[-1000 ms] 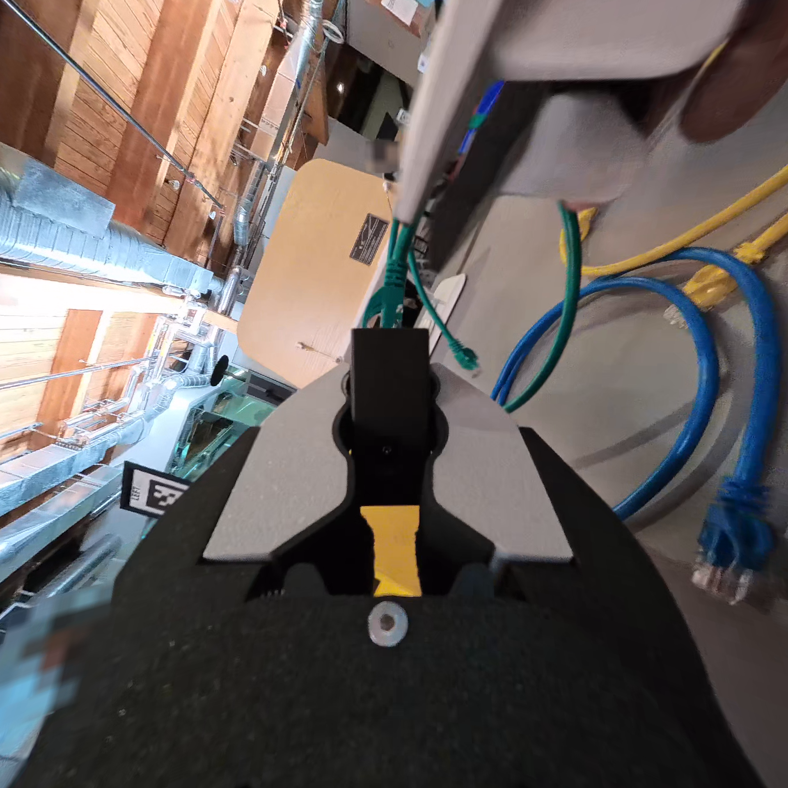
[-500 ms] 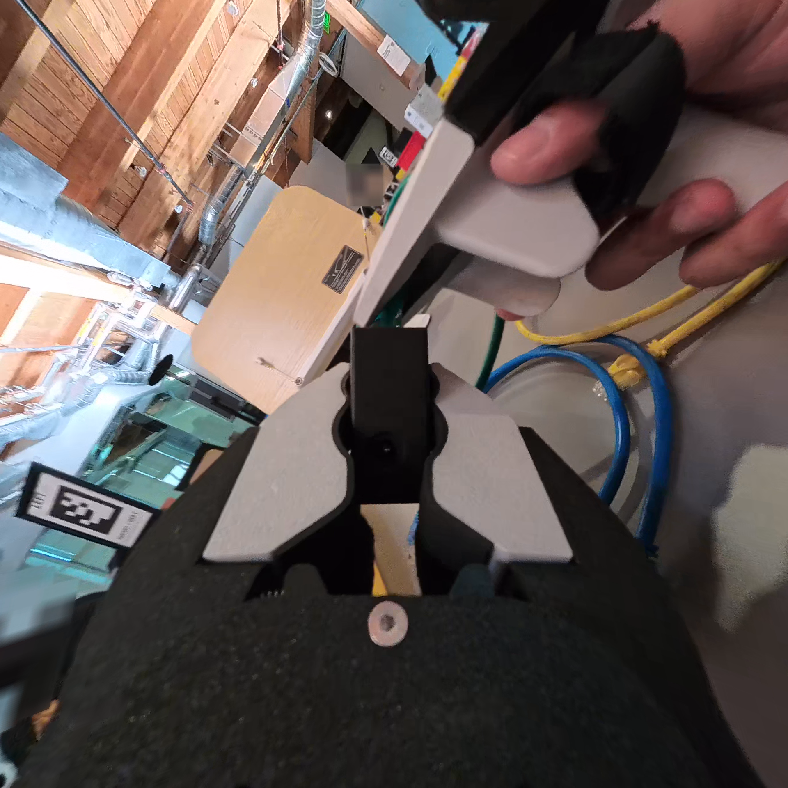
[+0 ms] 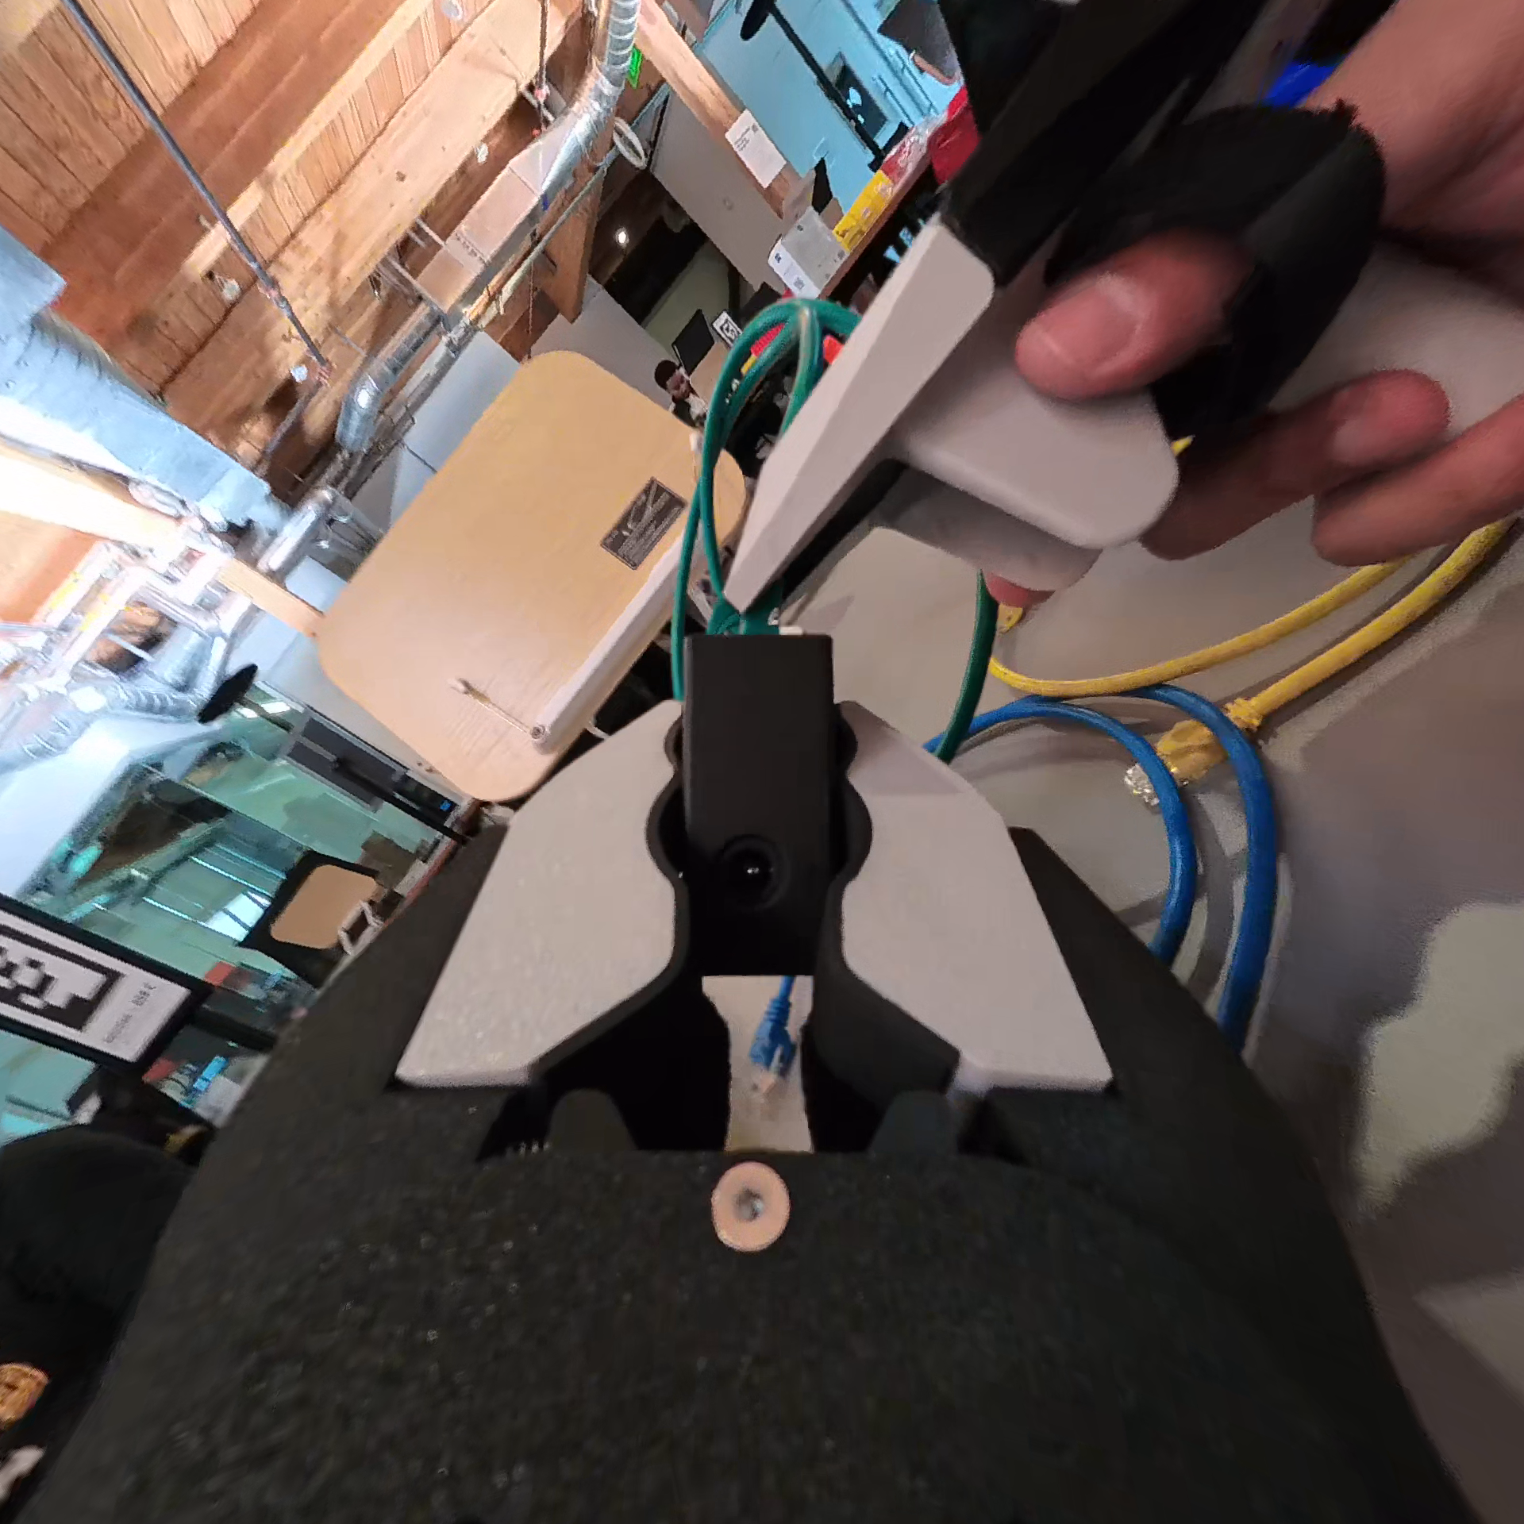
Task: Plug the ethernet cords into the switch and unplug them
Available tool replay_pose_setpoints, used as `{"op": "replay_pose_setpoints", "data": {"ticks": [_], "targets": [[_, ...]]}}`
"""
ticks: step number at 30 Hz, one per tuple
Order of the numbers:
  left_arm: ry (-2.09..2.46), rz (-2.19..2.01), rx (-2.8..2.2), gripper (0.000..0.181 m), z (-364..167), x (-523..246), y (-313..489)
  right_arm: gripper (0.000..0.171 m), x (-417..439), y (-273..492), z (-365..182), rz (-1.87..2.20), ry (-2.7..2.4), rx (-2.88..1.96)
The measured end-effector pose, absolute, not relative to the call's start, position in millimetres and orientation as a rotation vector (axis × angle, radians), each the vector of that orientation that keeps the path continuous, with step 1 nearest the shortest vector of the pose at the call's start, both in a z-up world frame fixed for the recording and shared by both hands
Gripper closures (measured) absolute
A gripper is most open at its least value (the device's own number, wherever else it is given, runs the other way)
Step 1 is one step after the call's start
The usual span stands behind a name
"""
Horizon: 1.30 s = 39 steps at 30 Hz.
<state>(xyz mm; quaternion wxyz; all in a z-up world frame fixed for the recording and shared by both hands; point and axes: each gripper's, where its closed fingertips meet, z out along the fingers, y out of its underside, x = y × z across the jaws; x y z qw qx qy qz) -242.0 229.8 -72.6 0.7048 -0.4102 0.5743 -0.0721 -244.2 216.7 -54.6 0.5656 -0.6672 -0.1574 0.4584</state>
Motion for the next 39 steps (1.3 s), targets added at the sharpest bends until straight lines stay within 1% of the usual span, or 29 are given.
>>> {"op": "replay_pose_setpoints", "data": {"ticks": [9, 11, 14, 18, 23, 25, 28, 31, 33, 34, 35, 37, 39], "targets": [[1.300, -0.192, -0.888, 0.152, -73.6, -240.6, 225.6, 0.159, -246.9, 214.2, -56.4, 1.127, -0.389, -1.603], [1.292, -0.204, -0.945, 0.152, -78.5, -238.4, 229.5, 0.159, -244.4, 216.7, -57.4, 1.004, -0.418, -1.623], [1.289, -0.186, -1.138, 0.152, -94.7, -235.9, 243.6, 0.160, -243.5, 220.0, -58.0, 0.678, -0.541, -1.666], [1.287, -0.133, -1.215, 0.152, -107.0, -237.7, 251.0, 0.159, -251.4, 220.2, -62.1, 0.339, -0.643, -1.686], [1.256, -0.234, -1.216, 0.152, -100.1, -240.9, 255.6, 0.159, -255.0, 222.1, -57.4, 0.334, -0.601, -1.676], [1.190, -0.169, -1.219, 0.153, -91.7, -253.2, 272.1, 0.163, -255.2, 220.5, -53.5, 0.313, -0.631, -1.649], [1.083, -0.136, -1.253, 0.153, -80.2, -279.9, 302.0, 0.163, -246.7, 214.0, -44.0, 0.280, -0.635, -1.563], [1.021, -0.162, -1.281, 0.153, -76.3, -300.8, 317.0, 0.149, -239.3, 207.8, -64.5, 0.353, -0.678, -1.655], [1.001, -0.211, -1.304, 0.152, -76.7, -307.8, 318.6, 0.141, -249.0, 189.5, -89.5, 0.564, -0.782, -1.767], [0.990, -0.230, -1.315, 0.152, -76.9, -310.4, 318.9, 0.130, -254.4, 176.9, -104.7, 0.651, -0.865, -1.820], [0.988, -0.252, -1.320, 0.152, -77.1, -311.2, 318.4, 0.125, -254.5, 169.4, -121.9, 0.649, -0.942, -1.875], [0.986, -0.256, -1.320, 0.152, -77.2, -311.7, 319.3, 0.126, -249.7, 171.1, -148.9, 0.474, -1.052, -1.909], [0.998, -0.253, -1.319, 0.152, -78.1, -309.9, 319.9, 0.130, -256.4, 174.4, -165.4, 0.368, -1.142, -1.888]]}}
